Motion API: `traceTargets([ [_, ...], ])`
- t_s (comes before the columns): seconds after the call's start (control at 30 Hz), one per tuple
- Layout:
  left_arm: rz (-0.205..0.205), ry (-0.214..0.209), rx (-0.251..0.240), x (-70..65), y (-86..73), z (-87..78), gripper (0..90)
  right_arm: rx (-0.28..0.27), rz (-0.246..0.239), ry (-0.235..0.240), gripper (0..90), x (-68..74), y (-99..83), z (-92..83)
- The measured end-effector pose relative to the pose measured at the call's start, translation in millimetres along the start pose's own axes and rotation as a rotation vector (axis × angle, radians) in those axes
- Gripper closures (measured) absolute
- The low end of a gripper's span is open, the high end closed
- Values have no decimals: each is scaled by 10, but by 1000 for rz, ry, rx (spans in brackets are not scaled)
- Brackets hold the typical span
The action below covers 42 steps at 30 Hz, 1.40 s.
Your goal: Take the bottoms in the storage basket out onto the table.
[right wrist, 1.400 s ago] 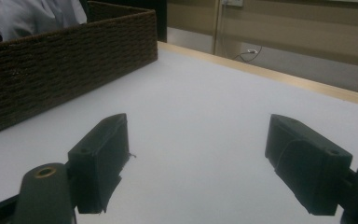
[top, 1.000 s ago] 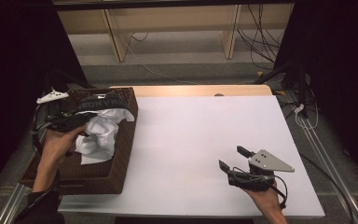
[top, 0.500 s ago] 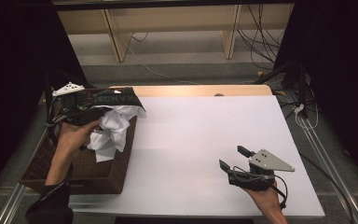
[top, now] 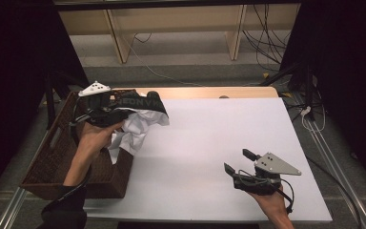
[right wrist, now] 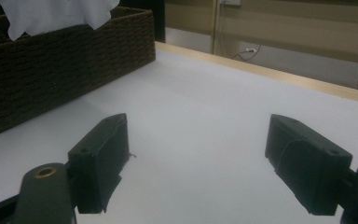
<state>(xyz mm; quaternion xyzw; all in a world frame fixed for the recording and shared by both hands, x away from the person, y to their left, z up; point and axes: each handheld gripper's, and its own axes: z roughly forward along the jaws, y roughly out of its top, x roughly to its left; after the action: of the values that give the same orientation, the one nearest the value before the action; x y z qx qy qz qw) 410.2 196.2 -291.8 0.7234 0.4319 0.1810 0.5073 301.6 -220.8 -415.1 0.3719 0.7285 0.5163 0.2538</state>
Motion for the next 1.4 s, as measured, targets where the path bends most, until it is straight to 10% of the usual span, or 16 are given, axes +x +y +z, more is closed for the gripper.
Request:
traceTargets([
  [1.4, 87, -246, 37, -783, -9, 580, 703, -6, 1, -2, 226, -10, 0, -12],
])
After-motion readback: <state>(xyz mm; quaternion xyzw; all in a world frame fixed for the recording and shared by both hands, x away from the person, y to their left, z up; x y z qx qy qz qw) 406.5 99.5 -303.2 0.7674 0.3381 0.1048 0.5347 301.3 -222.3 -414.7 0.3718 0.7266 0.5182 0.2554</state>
